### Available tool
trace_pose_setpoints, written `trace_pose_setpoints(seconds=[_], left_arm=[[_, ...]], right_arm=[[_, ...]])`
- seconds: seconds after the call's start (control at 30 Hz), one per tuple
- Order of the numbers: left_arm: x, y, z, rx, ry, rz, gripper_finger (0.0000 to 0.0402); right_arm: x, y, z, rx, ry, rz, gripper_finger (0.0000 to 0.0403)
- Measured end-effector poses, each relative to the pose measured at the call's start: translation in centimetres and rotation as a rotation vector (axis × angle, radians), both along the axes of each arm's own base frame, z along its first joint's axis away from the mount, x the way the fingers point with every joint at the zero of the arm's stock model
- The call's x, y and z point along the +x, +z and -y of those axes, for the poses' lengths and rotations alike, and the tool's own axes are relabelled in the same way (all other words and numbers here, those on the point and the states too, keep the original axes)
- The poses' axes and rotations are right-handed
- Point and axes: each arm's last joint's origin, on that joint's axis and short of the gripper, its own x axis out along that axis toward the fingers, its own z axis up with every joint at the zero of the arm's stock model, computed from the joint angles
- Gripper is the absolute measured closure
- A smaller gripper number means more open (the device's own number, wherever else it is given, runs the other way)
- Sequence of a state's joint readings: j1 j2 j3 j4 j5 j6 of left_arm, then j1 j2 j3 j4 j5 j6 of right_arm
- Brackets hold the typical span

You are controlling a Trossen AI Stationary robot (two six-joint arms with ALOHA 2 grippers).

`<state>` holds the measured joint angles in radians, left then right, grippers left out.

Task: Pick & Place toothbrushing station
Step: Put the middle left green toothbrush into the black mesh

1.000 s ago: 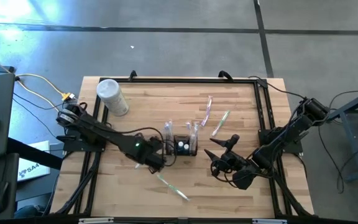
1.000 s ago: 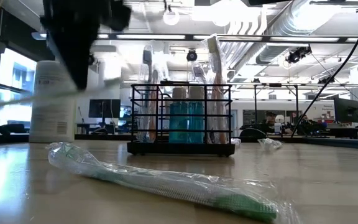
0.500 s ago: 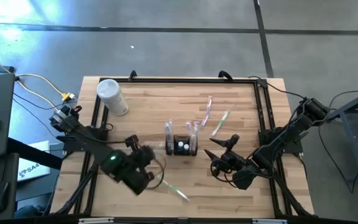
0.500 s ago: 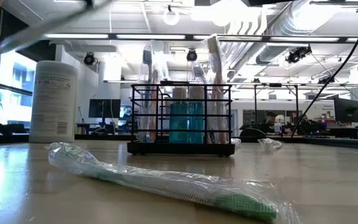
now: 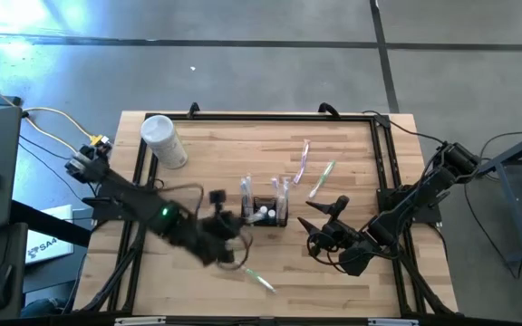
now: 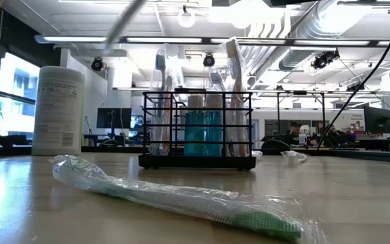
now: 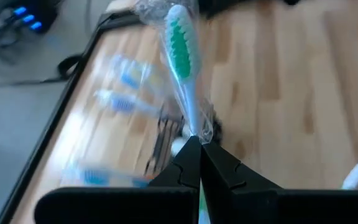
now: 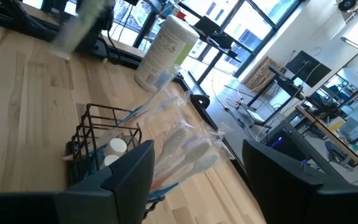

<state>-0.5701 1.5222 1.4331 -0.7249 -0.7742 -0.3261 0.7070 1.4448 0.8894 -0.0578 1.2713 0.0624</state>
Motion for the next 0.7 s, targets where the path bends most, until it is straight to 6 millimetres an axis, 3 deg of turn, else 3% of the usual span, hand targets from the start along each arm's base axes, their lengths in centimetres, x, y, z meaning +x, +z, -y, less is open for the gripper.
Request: trace_pose_setpoints(seconds=[0.2,0.3,0.5,0.7], left_arm=[[1.8,0.1,-4.5,-0.082,-0.113,0.085,0.0401],[2.2,-0.9,-6.1,-0.113,-0.153,0.158,0.0401],[2.2,-4.1,-7.2,-0.129,-0.206,0.254,0.0401],[0.9,-4.6,-7.1,-0.093,-0.243,0.332,0.0401]], right_arm=[[-0.1,-0.1,0.1,-0.014,0.0,-0.015,0.0166],[-0.1,-0.2,0.1,-0.012,-0.003,-0.021,0.0166],[-0.3,-0.7,0.3,0.014,-0.002,-0.037,0.0166],[-0.3,-0.7,0.4,0.024,-0.004,-0.034,0.0166]])
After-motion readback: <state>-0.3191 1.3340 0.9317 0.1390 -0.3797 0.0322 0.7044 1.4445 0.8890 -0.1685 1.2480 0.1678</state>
